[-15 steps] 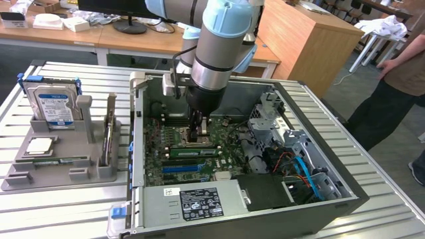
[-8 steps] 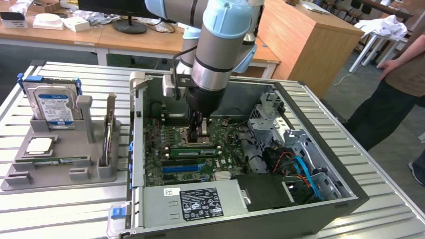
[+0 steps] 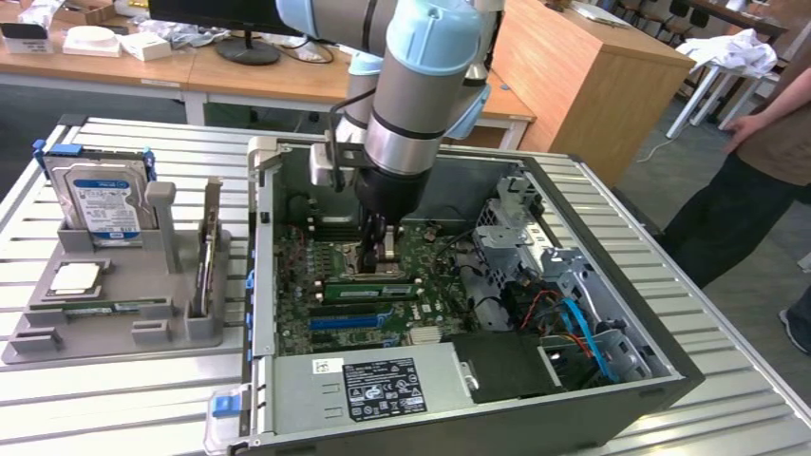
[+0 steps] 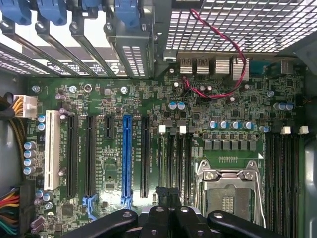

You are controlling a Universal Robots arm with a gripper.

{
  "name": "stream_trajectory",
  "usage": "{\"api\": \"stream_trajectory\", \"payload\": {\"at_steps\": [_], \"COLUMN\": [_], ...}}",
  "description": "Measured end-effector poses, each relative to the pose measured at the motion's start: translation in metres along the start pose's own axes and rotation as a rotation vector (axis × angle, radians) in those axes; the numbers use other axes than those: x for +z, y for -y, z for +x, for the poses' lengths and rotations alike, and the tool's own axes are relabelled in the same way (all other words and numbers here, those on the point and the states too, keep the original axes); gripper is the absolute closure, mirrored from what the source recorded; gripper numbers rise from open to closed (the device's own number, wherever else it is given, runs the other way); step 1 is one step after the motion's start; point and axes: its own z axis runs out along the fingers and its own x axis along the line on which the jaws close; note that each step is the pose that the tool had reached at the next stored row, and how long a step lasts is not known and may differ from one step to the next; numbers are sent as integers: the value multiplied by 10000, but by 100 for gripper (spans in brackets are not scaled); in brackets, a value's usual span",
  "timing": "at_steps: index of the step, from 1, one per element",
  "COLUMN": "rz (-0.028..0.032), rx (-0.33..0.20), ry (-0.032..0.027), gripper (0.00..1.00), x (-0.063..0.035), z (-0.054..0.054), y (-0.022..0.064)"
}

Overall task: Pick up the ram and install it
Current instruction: 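Press down the ram until it locks into place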

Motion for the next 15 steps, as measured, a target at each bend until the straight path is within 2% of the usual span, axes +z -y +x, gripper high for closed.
{"api": "stream_trajectory", "payload": {"at_steps": [11,15], "rz": [0,-2], "rx": [0,0], "ry": [-1,-3], "gripper": [90,90], "x": [100,104], "z": [2,2], "y": [3,3]}}
